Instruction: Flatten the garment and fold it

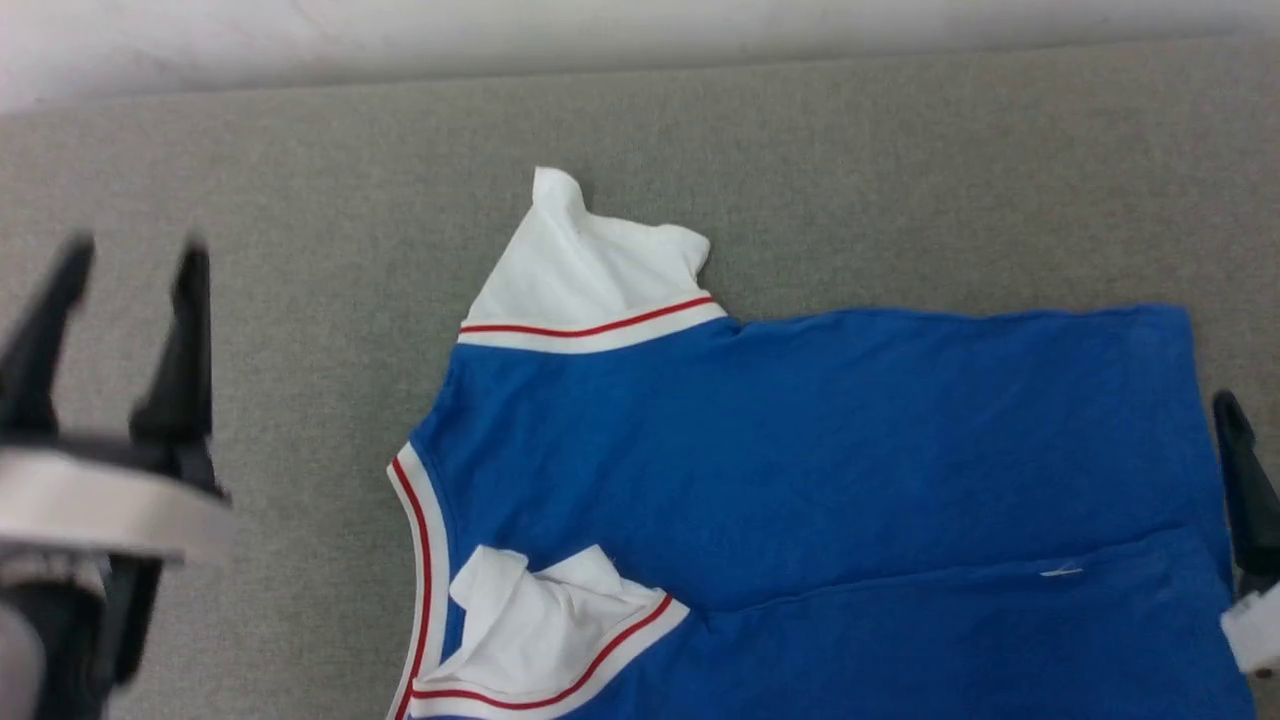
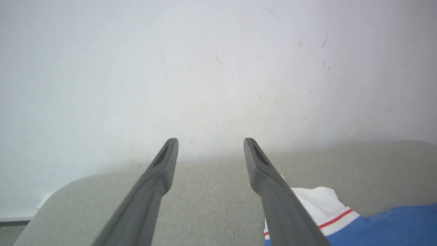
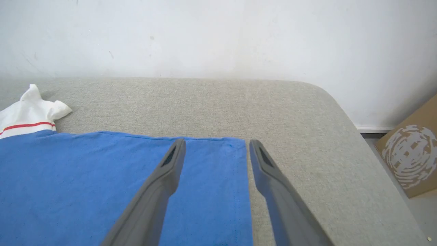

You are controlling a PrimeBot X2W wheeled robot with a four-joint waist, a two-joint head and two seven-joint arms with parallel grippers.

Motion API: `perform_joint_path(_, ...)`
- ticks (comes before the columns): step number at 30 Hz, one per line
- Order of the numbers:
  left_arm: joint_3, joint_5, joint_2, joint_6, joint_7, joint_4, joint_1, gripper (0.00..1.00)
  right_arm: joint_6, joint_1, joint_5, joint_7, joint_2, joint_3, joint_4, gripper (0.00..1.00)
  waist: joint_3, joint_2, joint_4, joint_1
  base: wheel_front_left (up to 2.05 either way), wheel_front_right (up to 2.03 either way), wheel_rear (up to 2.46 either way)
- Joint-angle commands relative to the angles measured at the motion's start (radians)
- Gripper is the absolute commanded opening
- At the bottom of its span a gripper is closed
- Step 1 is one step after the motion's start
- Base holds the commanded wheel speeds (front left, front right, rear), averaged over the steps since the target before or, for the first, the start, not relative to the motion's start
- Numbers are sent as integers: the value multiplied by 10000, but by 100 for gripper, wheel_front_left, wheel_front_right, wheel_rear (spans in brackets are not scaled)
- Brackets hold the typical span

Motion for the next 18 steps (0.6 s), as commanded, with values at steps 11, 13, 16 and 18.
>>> perform_joint_path(11, -3119, 862, -213, -2781, 1834, 3872, -7444, 100, -9, -1691, -524, -623, -18, 986, 450, 100, 1976, 0, -430, -2, 0, 0, 0)
perform_joint_path(13, -3519, 512, -445, -3235, 2490, 4729, -8089, 100, -9, -1834, -533, -676, 2, 1110, 553, 100, 2166, 0, -531, -2, 0, 0, 0)
perform_joint_path(16, -3984, 216, -596, -3579, 3163, 5617, -8750, 100, -9, -1935, -558, -744, 40, 1177, 718, 100, 2395, 0, -700, -2, 0, 0, 0)
perform_joint_path(18, -4297, 36, -592, -3715, 3586, 6061, -8975, 100, -9, -1953, -598, -774, 19, 1243, 828, 100, 2501, 0, -822, -2, 0, 0, 0)
